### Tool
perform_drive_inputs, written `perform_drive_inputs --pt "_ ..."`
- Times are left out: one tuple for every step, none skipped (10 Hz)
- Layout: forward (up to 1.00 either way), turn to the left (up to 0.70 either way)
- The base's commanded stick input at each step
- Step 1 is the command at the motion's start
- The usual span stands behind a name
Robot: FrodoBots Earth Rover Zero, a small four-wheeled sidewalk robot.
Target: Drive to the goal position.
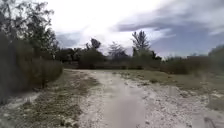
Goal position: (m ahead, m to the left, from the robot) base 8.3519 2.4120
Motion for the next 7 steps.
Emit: perform_drive_inputs --pt "0.7 0.0" --pt "0.7 0.0" --pt "0.7 0.0" --pt "0.7 0.0" --pt "0.7 0.0" --pt "0.7 0.0" --pt "0.7 0.0"
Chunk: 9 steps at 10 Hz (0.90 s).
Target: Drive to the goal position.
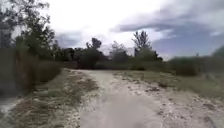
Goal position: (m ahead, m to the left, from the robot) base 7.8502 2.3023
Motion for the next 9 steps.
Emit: perform_drive_inputs --pt "0.7 0.0" --pt "0.7 0.0" --pt "0.7 0.0" --pt "0.7 0.0" --pt "0.7 0.0" --pt "0.7 0.0" --pt "0.7 0.0" --pt "0.7 0.0" --pt "0.7 0.0"
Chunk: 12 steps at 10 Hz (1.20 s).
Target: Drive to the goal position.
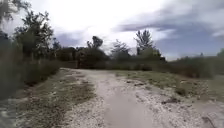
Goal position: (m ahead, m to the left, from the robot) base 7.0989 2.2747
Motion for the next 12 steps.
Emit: perform_drive_inputs --pt "0.7 0.0" --pt "0.7 0.0" --pt "0.7 0.0" --pt "0.7 0.0" --pt "0.7 0.0" --pt "0.7 0.0" --pt "0.7 0.0" --pt "0.7 0.0" --pt "0.7 0.0" --pt "0.7 0.0" --pt "0.7 0.0" --pt "0.7 0.0"
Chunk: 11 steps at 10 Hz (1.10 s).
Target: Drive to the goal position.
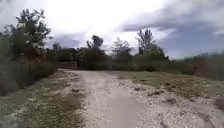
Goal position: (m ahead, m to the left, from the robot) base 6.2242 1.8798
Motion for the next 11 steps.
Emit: perform_drive_inputs --pt "0.7 0.0" --pt "0.7 0.0" --pt "0.7 0.0" --pt "0.7 0.0" --pt "0.7 0.0" --pt "0.7 0.0" --pt "0.7 0.0" --pt "0.7 0.0" --pt "0.7 0.0" --pt "0.7 0.0" --pt "0.7 0.0"
